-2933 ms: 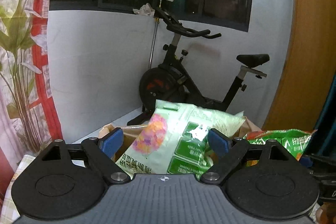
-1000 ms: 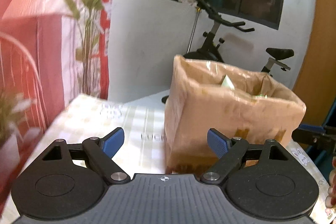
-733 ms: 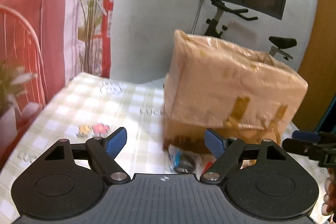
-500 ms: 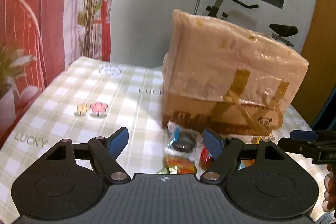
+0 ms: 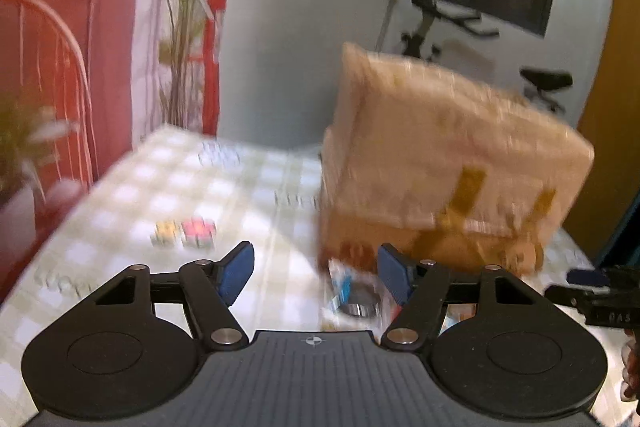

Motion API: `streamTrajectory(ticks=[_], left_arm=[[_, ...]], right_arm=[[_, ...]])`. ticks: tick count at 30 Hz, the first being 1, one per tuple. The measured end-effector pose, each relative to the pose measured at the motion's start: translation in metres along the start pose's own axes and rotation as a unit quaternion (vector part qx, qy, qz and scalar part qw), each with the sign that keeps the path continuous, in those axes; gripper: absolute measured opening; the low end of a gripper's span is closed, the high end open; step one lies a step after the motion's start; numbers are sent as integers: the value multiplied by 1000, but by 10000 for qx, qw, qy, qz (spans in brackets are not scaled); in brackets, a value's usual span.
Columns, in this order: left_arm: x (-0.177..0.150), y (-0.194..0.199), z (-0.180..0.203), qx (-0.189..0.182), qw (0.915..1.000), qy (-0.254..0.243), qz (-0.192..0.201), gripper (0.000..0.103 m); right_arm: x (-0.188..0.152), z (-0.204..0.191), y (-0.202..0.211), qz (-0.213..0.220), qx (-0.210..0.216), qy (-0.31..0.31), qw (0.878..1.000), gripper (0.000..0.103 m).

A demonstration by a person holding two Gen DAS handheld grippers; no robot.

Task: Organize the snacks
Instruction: 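Move both tools back toward the remaining small items on the table, then grasp yellow snack packet with right tool while left tool lowers toward gold packet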

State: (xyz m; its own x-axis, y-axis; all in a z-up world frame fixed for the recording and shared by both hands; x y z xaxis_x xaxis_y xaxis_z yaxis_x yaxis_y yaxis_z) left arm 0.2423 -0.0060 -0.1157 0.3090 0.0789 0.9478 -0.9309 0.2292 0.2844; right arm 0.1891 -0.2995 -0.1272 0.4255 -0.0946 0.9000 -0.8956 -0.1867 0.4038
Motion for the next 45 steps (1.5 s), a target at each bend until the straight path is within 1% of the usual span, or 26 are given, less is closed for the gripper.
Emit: streamTrajectory(ticks=[4, 8, 11, 13, 16, 17, 19, 21, 25, 28, 32, 37, 40, 41, 42, 43, 44, 45], left_arm=[[25, -2, -7, 82, 9992, 4, 401, 71], [41, -5, -10, 229, 9971, -168, 712, 71], [49, -5, -14, 314, 9955, -226, 862, 70], [49, -6, -18, 405, 9950, -210, 888, 70], [37, -7, -22, 495, 9960, -166, 723, 69], [32, -10, -23, 504, 9965, -164, 643, 66], [19, -11, -25, 523, 9977, -123, 417, 65], [5, -13, -25, 525, 9984, 45, 194, 65], [-16, -15, -27, 484, 9985, 243, -128, 64], [-24, -17, -25, 414, 9984, 249, -277, 64], [-33, -16, -17, 301, 9983, 226, -436, 64], [-45, -18, -8, 198, 9977, 191, -626, 64], [-51, -18, -2, 140, 9970, 137, -750, 64], [-54, -17, 0, 120, 9967, 121, -794, 64], [-56, -18, 2, 102, 9965, 110, -824, 64], [-57, -17, 3, 82, 9963, 101, -847, 64], [-59, -17, 6, 51, 9961, 91, -872, 64], [-61, -17, 8, 22, 9960, 83, -892, 64]], right_arm=[[14, 11, 2, 250, -125, 347, 9990, 66], [17, 16, -1, 292, -121, 551, 9980, 65], [12, 17, -7, 253, -93, 628, 9977, 63], [8, 18, -10, 274, -37, 640, 9976, 62], [0, 19, -17, 301, 38, 798, 9964, 60], [-4, 19, -20, 279, 61, 864, 9959, 59], [-11, 21, -26, 191, 143, 881, 9958, 57], [-17, 25, -33, 94, 226, 835, 9962, 57], [-29, 31, -48, -148, 303, 870, 9956, 57], [-36, 37, -60, -404, 360, 912, 9944, 57], [-42, 39, -68, -560, 447, 959, 9928, 57], [-50, 40, -73, -574, 569, 747, 9939, 57], [-54, 43, -72, -469, 567, 551, 9958, 57], [-55, 45, -70, -425, 572, 485, 9963, 54], [-55, 46, -69, -372, 561, 441, 9968, 46], [-55, 48, -67, -321, 543, 404, 9972, 42], [-56, 50, -65, -254, 504, 348, 9978, 38], [-58, 53, -63, -182, 484, 264, 9983, 37]])
Point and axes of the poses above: each gripper's, at about its wrist camera, not at the fingertips, and y roughly against the way its jaws point, z to its right, x to its top, the point moved 4 cm from there along -y, roughly the way its jaws point, and after that the axes turned 15 degrees about z, right-handed, at the moved point
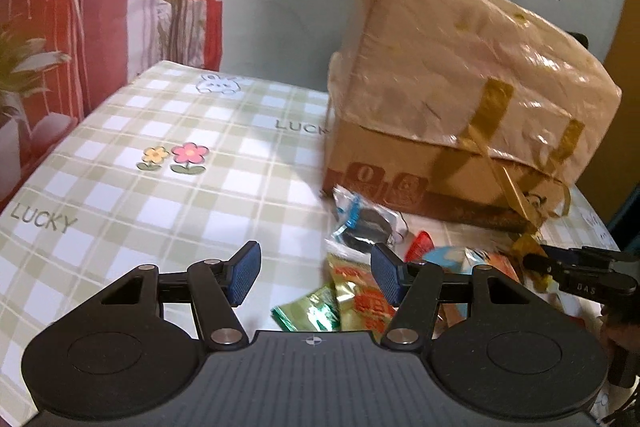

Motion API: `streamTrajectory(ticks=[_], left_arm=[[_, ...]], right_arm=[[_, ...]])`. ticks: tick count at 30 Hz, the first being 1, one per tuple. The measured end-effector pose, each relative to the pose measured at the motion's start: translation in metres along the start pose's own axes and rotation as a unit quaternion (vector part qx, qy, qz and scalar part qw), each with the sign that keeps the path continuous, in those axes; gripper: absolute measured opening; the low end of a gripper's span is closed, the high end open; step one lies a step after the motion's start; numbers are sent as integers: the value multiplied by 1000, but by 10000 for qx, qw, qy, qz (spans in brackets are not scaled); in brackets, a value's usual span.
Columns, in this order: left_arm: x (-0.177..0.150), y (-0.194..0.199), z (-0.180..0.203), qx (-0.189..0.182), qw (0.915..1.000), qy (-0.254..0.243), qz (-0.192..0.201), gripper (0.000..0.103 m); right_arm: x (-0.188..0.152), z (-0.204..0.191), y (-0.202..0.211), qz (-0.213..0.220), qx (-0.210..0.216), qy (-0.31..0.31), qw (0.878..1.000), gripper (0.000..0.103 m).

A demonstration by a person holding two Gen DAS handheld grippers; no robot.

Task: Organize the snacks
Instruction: 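Grasp yellow snack packet with right tool while left tool lowers toward gold packet, then close left tool on gold-green packet while right tool holds yellow packet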

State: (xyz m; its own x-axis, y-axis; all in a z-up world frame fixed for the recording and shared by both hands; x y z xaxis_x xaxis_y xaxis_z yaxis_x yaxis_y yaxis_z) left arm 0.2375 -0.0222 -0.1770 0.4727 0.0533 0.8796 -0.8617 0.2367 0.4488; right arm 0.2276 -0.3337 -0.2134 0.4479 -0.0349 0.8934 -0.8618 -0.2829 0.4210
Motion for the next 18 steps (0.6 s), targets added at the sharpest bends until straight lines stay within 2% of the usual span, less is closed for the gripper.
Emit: streamTrajectory(ticks=[2, 7, 18], left_arm=[[-5, -1, 6, -60, 9999, -57, -63, 64], [-18, -7, 21, -160, 9993, -237, -251, 64], [-31, -37, 33, -64, 9965, -563, -614, 67]], right_arm=[[-4, 3, 6, 152, -66, -132, 9998, 35], [-4, -1, 9, 199, -121, -62, 9997, 35], [-5, 0, 9, 240, -56, -84, 9997, 35]])
Point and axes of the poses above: each gripper's, at about its wrist camera, not at the fingertips, and y roughly against the way its jaws point, z to its right, x to its top, the point moved 4 cm from there along -y, roughly the way its jaws point, and after that the axes turned 15 degrees about z, right-handed, at the moved point
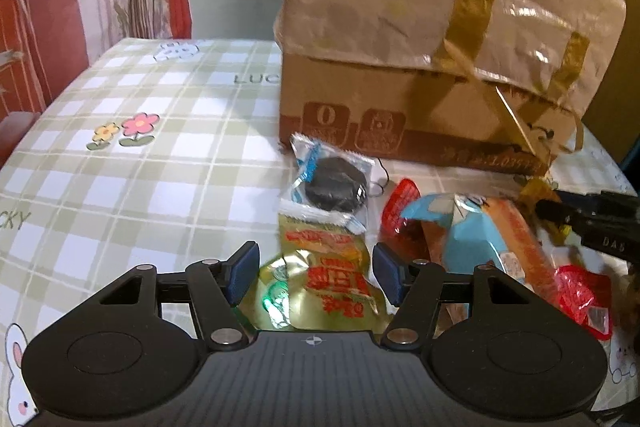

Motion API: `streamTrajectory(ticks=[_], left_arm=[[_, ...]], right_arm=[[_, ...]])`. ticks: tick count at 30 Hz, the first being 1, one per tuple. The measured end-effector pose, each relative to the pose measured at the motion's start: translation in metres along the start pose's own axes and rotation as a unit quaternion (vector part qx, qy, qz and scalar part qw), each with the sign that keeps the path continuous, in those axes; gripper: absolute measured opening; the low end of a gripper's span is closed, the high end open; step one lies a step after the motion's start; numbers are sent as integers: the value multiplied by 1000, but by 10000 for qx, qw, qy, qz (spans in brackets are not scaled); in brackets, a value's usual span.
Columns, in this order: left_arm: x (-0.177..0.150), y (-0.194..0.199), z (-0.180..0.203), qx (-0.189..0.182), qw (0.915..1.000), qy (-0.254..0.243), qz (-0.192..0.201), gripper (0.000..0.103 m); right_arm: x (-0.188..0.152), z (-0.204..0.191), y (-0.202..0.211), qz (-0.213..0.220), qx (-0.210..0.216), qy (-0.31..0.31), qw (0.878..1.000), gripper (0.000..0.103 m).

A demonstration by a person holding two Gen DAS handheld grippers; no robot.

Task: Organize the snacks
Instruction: 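Close left tool on gold-green packet while right tool holds yellow packet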

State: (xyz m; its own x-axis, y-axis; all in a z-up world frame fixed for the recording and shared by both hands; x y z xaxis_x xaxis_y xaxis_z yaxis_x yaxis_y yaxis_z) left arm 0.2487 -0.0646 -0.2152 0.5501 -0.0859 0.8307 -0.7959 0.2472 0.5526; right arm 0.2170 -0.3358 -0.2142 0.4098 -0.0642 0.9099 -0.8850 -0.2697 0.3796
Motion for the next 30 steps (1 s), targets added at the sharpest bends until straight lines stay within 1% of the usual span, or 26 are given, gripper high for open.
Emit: streamTrajectory(ticks=[3, 10, 16, 21, 26, 28, 30], left_arm=[[-4, 2, 4, 11, 9998, -165, 59, 70], [-5, -1, 0, 98, 9998, -164, 59, 70], [-6, 0, 1, 92, 9997, -228, 80, 71], [-11, -3, 3, 144, 9985, -524, 89, 76], [-13, -7, 3, 153, 9979, -633, 70, 76], [-13, -5, 2, 144, 9978, -645, 105, 74], [-12, -2, 0, 174, 9975, -662, 180, 62]], right_arm=[[0, 0, 0, 4, -8, -18, 10000, 35], [0, 0, 0, 1, -17, -18, 10000, 35], [0, 0, 0, 2, -13, -20, 10000, 35], [0, 0, 0, 2, -13, -21, 10000, 35], [0, 0, 0, 2, -12, -25, 10000, 35], [0, 0, 0, 2, -14, -19, 10000, 35], [-1, 0, 0, 2, -12, -25, 10000, 35]])
Point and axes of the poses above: each gripper's, at about its wrist camera, not at the fingertips, and y roughly against the way its jaws point, z to its right, x to its top, the point moved 4 cm from there along -y, roughly the way its jaws point, and after that the axes turned 15 degrees about z, right-handed, at the moved point
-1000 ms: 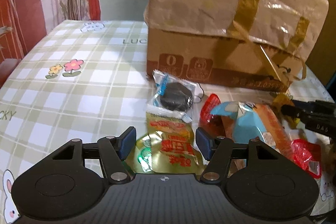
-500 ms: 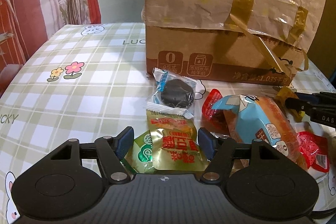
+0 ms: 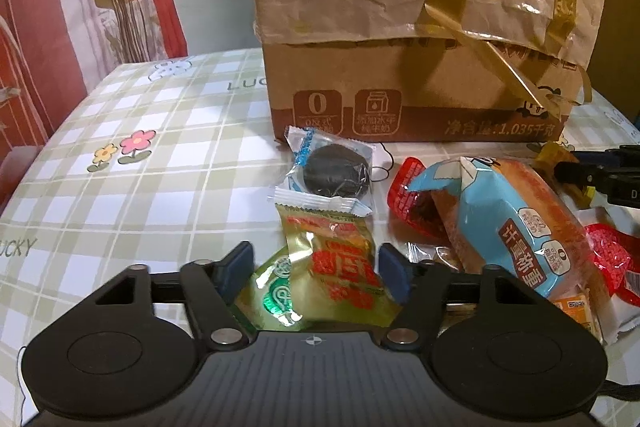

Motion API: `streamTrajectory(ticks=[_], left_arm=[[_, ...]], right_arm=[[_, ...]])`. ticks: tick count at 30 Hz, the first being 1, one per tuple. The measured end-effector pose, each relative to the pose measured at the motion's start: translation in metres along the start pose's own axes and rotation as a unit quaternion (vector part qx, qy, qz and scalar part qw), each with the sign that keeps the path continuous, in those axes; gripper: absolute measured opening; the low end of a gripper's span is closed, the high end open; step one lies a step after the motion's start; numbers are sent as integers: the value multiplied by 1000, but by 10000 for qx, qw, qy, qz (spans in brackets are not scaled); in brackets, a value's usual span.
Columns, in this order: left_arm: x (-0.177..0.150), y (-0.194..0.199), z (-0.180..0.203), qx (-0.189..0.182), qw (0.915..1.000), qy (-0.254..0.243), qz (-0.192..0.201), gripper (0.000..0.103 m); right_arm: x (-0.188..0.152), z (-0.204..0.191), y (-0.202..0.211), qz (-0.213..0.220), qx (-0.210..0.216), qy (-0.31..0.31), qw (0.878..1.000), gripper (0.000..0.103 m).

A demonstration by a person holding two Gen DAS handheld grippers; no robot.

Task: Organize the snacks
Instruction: 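Close left tool on gold-green packet while right tool holds yellow packet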

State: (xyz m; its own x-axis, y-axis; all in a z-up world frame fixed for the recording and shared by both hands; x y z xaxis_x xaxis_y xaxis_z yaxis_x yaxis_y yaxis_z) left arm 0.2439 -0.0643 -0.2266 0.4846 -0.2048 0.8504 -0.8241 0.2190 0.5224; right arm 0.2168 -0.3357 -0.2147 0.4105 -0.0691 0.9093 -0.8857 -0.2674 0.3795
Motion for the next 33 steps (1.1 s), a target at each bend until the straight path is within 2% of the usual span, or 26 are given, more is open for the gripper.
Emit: streamTrajectory(ticks=[3, 5, 14, 20, 29, 33], left_arm=[[4, 6, -2, -7, 9999, 36, 135, 45], [5, 10, -3, -43, 9998, 34, 205, 42], [9, 18, -5, -123, 9993, 163, 327, 38], [14, 26, -6, -199, 9984, 223, 477, 29], [5, 19, -5, -373, 9986, 347, 166, 30], [3, 18, -3, -373, 9989, 218, 177, 30]], right_arm=[[0, 0, 0, 0, -1, 2, 10000, 35], [0, 0, 0, -1, -1, 2, 10000, 35], [0, 1, 0, -2, 0, 2, 10000, 35], [0, 1, 0, -4, -3, 3, 10000, 35], [-1, -3, -1, -24, -41, 31, 10000, 35], [-1, -1, -1, -28, -38, 30, 10000, 35]])
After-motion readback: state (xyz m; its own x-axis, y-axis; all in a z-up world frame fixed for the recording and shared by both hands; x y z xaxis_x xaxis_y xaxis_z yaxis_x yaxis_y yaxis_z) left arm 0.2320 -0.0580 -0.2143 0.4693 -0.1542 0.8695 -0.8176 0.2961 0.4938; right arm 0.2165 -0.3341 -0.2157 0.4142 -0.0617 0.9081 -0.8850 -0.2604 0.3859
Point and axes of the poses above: each gripper's, at about its wrist camera, not at the fingertips, and y roughly against the way its jaws point, z to its right, x to its top, the point moved 4 cm from there along -y, roughly the way its jaws point, and after that the axes turned 15 degrees about z, right-handed, at the moved point
